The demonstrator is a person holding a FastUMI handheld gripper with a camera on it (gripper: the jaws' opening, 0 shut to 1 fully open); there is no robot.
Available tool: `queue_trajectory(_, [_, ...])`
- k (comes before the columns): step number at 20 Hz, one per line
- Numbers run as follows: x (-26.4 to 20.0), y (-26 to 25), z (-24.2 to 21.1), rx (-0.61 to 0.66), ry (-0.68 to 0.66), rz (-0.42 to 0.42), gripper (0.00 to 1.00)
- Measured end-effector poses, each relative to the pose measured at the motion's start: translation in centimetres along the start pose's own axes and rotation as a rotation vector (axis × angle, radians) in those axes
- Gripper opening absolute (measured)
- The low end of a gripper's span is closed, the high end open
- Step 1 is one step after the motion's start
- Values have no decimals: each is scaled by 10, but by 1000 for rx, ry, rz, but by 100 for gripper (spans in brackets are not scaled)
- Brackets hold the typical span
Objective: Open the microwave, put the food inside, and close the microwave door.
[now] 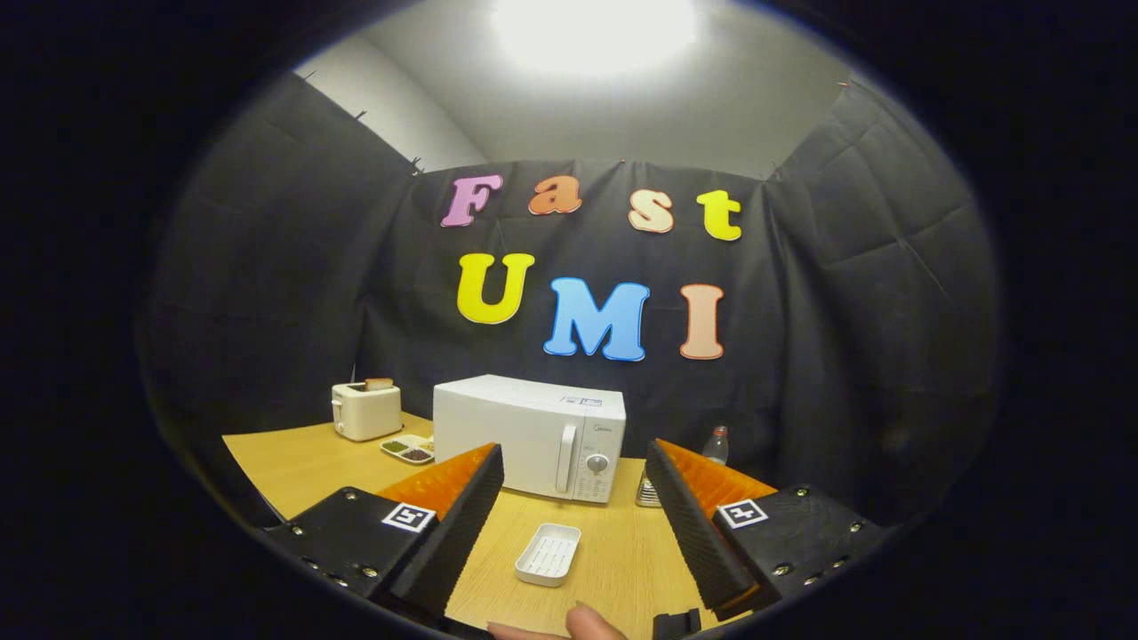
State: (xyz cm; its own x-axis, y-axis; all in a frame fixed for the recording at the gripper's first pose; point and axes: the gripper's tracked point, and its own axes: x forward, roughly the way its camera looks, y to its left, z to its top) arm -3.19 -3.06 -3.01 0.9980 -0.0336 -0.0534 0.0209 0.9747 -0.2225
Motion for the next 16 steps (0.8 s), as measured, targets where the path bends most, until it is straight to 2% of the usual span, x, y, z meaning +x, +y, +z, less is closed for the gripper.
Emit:
queue_trajectory(6, [2,-1,1,74,-11,17,99])
queue_trajectory(16, [9,-3,-3,66,3,27,99])
